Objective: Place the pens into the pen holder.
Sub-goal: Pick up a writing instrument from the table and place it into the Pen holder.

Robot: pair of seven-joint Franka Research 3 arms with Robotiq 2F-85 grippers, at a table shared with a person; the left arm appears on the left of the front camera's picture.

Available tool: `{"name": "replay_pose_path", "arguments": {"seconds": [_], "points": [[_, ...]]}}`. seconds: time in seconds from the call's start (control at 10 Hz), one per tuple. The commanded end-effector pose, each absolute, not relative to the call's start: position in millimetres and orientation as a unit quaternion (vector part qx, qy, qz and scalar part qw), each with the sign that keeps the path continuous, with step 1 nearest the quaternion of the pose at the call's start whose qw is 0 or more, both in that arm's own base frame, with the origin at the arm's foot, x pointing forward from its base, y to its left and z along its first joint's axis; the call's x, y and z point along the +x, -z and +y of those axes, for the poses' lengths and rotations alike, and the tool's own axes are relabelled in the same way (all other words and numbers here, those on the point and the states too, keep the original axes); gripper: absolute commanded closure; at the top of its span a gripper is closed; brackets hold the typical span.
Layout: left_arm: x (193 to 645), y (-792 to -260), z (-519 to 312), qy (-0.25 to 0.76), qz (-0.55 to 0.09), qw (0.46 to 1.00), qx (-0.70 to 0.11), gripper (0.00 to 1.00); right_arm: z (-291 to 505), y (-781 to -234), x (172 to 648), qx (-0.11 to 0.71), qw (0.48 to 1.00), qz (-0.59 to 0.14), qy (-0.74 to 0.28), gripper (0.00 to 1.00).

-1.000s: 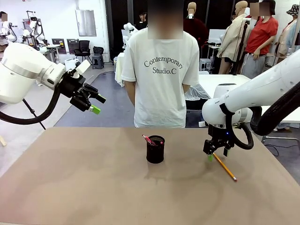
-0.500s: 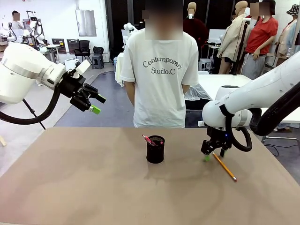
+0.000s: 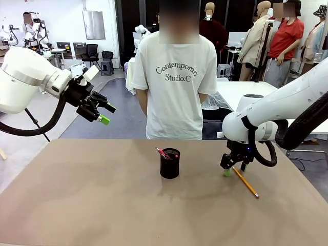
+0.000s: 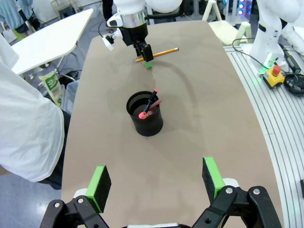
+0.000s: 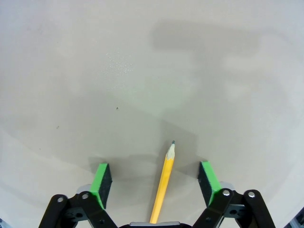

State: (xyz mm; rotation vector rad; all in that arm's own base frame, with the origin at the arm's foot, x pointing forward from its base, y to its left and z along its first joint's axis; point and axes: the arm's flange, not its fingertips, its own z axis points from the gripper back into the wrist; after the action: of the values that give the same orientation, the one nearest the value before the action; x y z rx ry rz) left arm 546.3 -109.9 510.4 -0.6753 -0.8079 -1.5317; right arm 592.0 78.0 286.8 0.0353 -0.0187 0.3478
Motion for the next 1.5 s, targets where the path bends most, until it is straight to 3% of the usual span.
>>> {"name": "replay_pose_path", "arguments": {"seconds": [0.0, 0.3, 0.4, 1.1, 1.4], "points": [[544, -511, -109, 0.66, -0.347, 0.599, -0.293, 0.0, 75, -288, 582, 0.047, 0.982, -0.016, -0.182, 0.27], [544, -511, -109, 0.66, -0.347, 0.599, -0.293, 0.0, 74, -291, 581, 0.043, 0.982, -0.01, -0.182, 0.86], [544, -511, -109, 0.66, -0.347, 0.599, -0.293, 0.0, 75, -291, 580, 0.041, 0.983, -0.009, -0.181, 1.0], [544, -511, -109, 0.66, -0.347, 0.599, -0.293, 0.0, 77, -293, 579, 0.026, 0.981, -0.003, -0.195, 1.0], [544, -511, -109, 0.66, -0.347, 0.599, -0.293, 0.0, 80, -307, 580, 0.092, 0.972, -0.006, -0.216, 1.0]]}}
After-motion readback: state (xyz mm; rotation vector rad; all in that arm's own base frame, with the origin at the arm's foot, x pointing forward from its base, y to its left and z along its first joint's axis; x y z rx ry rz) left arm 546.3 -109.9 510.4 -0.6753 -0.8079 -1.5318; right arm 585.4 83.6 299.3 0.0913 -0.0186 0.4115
